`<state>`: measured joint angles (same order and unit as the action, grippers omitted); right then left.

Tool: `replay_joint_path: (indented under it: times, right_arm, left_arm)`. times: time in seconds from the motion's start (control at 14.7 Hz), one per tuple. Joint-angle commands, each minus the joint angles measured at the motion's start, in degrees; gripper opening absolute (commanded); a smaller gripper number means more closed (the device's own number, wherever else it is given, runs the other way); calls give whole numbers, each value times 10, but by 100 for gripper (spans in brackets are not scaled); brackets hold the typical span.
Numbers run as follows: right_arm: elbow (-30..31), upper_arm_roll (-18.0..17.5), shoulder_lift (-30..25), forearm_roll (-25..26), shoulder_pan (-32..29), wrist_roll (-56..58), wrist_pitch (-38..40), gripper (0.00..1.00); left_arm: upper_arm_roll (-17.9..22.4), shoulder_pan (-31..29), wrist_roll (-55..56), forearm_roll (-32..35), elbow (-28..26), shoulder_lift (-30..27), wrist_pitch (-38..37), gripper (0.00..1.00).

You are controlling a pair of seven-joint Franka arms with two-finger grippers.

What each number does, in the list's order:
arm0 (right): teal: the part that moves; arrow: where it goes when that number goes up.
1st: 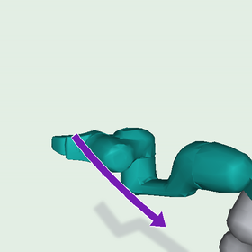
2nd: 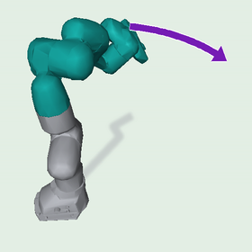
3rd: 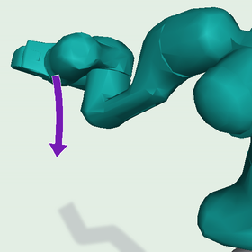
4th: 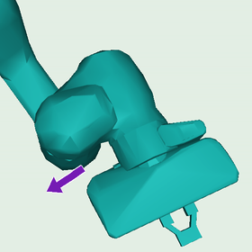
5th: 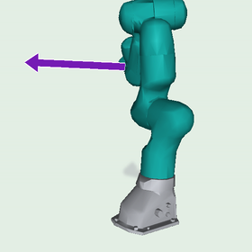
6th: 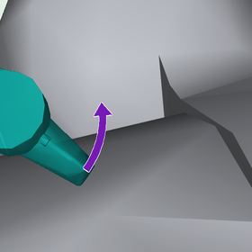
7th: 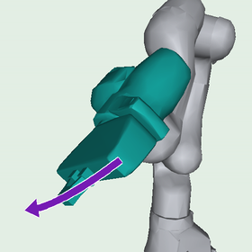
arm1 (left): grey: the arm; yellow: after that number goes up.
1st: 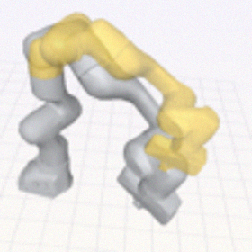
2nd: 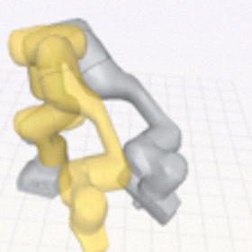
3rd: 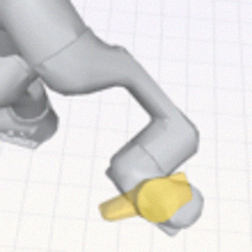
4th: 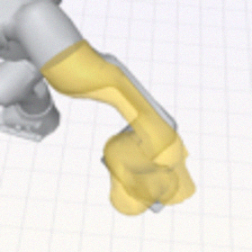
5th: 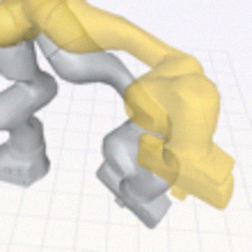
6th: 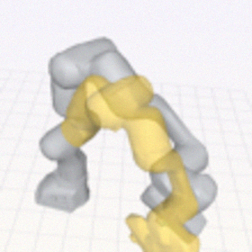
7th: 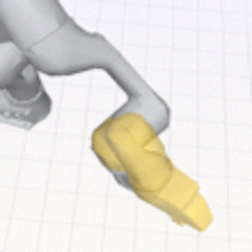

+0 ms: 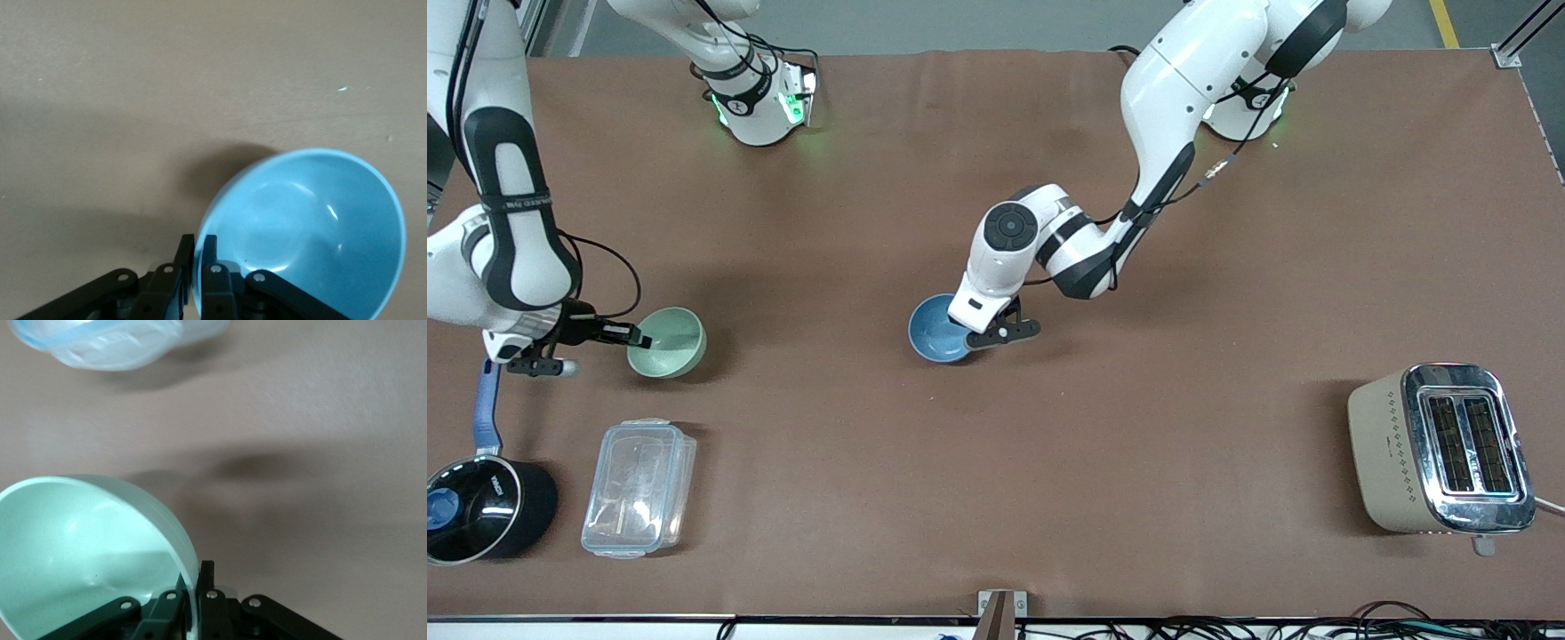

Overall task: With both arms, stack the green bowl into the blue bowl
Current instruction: 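Carry the blue bowl to mid-table with the left gripper and release it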

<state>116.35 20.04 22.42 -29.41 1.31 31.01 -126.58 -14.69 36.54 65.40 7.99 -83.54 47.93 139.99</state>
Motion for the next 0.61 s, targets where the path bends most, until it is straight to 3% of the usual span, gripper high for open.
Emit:
replay_joint_path:
  times: [0.0, 0.14, 0.27, 0.55]
  right_arm:
    - [11, -3, -58, 40, 13, -55, 32, 0]
    - [7, -27, -85, 68, 16, -100, 48, 1]
    - [6, -58, -105, 88, 16, -148, 54, 1]
    - [2, -152, -122, 111, 16, -271, 53, 1]
  left_arm:
    - [25, -3, 3, 30, 19, -28, -10, 100]
    - [54, -24, -30, 68, 19, -83, -70, 100]
    - [56, -71, -124, 77, 18, -140, -151, 100]
    - [52, -169, -276, 77, 14, -240, -262, 100]
